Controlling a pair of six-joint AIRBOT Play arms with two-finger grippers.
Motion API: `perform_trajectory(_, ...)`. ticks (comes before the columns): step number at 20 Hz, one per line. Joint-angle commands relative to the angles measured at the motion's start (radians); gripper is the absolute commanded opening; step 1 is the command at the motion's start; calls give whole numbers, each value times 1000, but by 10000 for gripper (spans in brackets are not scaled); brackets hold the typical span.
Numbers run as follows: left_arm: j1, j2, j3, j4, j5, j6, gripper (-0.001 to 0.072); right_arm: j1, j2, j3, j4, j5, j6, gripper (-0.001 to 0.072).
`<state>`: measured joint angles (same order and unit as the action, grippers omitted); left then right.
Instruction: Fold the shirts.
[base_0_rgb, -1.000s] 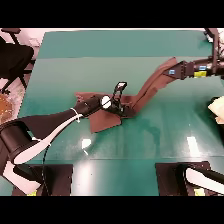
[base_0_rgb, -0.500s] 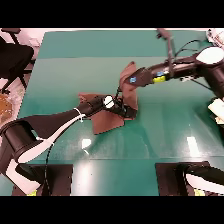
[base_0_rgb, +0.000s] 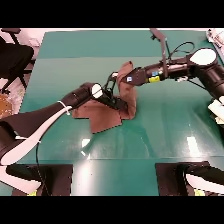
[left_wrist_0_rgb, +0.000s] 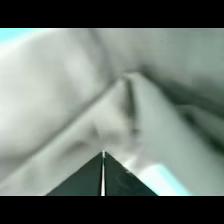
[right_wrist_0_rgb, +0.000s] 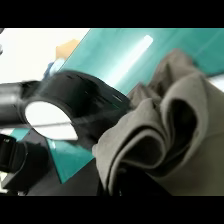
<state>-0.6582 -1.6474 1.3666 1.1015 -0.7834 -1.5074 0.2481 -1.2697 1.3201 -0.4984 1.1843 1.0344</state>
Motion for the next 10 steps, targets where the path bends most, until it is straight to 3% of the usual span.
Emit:
perform_trajectory(1, 57, 62, 0, 132, -58, 9, 23, -60, 29, 1, 2, -2, 6, 14)
perform_trajectory(6, 179, 213, 0, 243, -101, 6, 23, -49, 25, 1, 2, -10, 17, 15)
perform_trajectory(10, 355, 386, 0, 288, -164, -15, 25, 63, -41, 1, 8, -86, 66, 14)
